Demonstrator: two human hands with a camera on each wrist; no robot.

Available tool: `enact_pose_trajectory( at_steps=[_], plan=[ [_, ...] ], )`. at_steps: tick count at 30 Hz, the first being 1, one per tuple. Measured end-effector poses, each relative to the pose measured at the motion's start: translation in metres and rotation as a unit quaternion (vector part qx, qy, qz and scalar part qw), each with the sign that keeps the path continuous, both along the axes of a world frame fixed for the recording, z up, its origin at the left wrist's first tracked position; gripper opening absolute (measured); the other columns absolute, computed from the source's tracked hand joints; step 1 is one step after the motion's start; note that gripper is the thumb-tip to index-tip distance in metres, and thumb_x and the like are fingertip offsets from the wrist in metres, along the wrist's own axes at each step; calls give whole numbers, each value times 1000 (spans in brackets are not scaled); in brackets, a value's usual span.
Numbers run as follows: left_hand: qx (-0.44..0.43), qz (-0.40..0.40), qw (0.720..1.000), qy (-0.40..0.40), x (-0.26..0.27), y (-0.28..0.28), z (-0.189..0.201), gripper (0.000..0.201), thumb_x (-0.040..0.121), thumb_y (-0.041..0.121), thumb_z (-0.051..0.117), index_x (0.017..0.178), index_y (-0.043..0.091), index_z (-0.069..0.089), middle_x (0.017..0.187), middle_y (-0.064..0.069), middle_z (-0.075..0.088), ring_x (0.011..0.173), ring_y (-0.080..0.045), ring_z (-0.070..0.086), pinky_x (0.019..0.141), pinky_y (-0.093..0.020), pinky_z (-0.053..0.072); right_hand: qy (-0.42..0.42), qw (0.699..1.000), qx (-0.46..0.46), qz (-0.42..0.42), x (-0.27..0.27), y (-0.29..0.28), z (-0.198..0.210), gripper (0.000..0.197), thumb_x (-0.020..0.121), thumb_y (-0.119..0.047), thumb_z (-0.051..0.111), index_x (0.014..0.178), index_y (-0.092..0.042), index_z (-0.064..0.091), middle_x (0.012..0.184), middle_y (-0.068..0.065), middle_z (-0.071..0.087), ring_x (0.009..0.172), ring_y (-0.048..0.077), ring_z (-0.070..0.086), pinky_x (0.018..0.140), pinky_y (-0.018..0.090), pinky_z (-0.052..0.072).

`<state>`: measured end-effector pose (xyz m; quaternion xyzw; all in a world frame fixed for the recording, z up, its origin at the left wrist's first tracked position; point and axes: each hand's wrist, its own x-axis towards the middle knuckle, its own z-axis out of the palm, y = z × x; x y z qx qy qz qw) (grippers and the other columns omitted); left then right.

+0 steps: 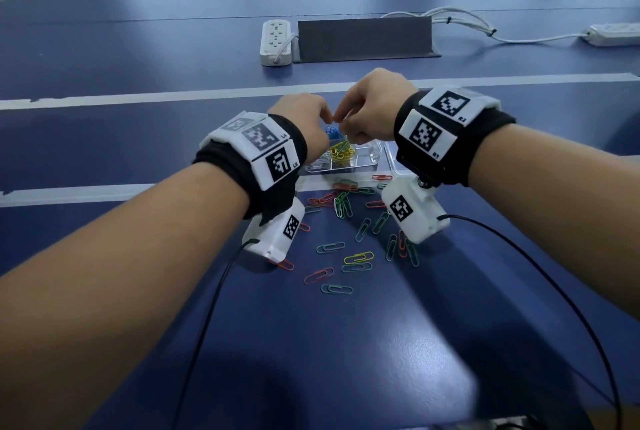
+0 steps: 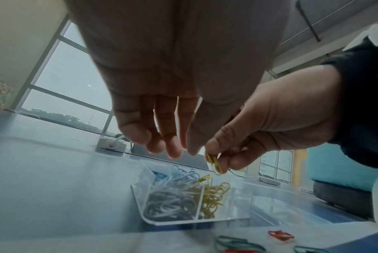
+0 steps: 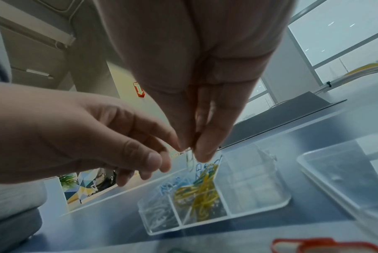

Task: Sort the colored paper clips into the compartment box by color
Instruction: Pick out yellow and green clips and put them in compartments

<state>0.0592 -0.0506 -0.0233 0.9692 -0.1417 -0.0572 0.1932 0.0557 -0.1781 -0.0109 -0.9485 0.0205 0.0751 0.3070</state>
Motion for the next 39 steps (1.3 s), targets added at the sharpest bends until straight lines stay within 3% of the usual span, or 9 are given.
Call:
enact_pose_trajectory(
  at_steps=[3, 9, 13, 17, 21, 28, 32, 36, 39],
  plan=[
    [5, 1, 1000, 2, 0, 4, 0, 33, 88, 13, 51, 119, 19, 60, 119, -6, 62, 111, -24, 58, 94, -32, 46, -1, 1000, 4, 10, -1, -1, -2, 22, 81, -10, 65, 72, -30, 67, 83, 6, 75, 78, 20, 74, 78, 36, 61],
    [26, -13, 1000, 11, -2, 8, -2, 32, 87, 16, 53, 117, 22, 60, 119, -5, 62, 111, -24, 57, 95, -34, 47, -17, 997, -60, 49, 1, -1, -1, 27, 87, -11, 52, 96, -27, 72, 89, 0, 74, 82, 20, 70, 79, 37, 60],
    [45, -31, 999, 2, -3, 10, -4, 34, 86, 14, 57, 119, 23, 59, 122, -3, 61, 112, -23, 56, 96, -34, 47, -54, 985, -142, 79, 0, 0, 0, 29, 84, -11, 53, 94, -30, 73, 84, -3, 65, 87, 20, 65, 83, 33, 56],
    [48, -40, 998, -3, -2, 14, -4, 35, 84, 12, 58, 117, 24, 60, 120, -1, 62, 109, -22, 57, 94, -34, 47, -50, 967, -209, 134, -2, -1, 0, 31, 84, -7, 51, 93, -25, 75, 75, -5, 57, 79, 20, 58, 83, 32, 54],
    [42, -61, 997, -32, -6, 18, -4, 23, 83, 18, 59, 105, 22, 66, 97, 0, 63, 89, -19, 53, 81, -28, 43, -56, 949, -235, 204, -16, -7, 4, 27, 83, -12, 53, 95, -25, 74, 78, -7, 59, 79, 16, 54, 84, 28, 49],
    [75, -190, 979, 12, -23, 12, -7, 13, 78, 24, 68, 90, 24, 73, 57, 10, 45, 58, -9, 45, 67, -20, 36, 50, 914, -300, 267, -42, -24, 0, 26, 78, -11, 60, 94, -26, 74, 65, -14, 56, 75, 14, 56, 82, 26, 52],
    [98, -227, 968, 30, -25, 8, -11, 19, 77, 22, 71, 95, 26, 74, 61, 9, 47, 67, -13, 49, 69, -22, 42, 67, 914, -299, 267, -49, -32, -5, 22, 78, -19, 68, 98, -26, 73, 68, -11, 59, 75, 13, 54, 79, 25, 50],
    [128, -246, 960, 44, -28, 5, -11, 24, 77, 26, 73, 101, 27, 72, 72, 7, 50, 74, -14, 49, 69, -20, 37, 56, 920, -288, 261, -53, -35, -10, 10, 77, -21, 67, 82, -25, 74, 68, -9, 63, 73, 13, 57, 76, 27, 53],
    [142, -253, 956, 46, -29, 5, -11, 26, 78, 28, 72, 105, 26, 70, 73, 8, 49, 79, -15, 49, 72, -23, 39, 47, 922, -289, 255, -56, -38, -11, 8, 78, -21, 64, 78, -22, 73, 70, -8, 64, 72, 13, 57, 70, 21, 46]
  ],
)
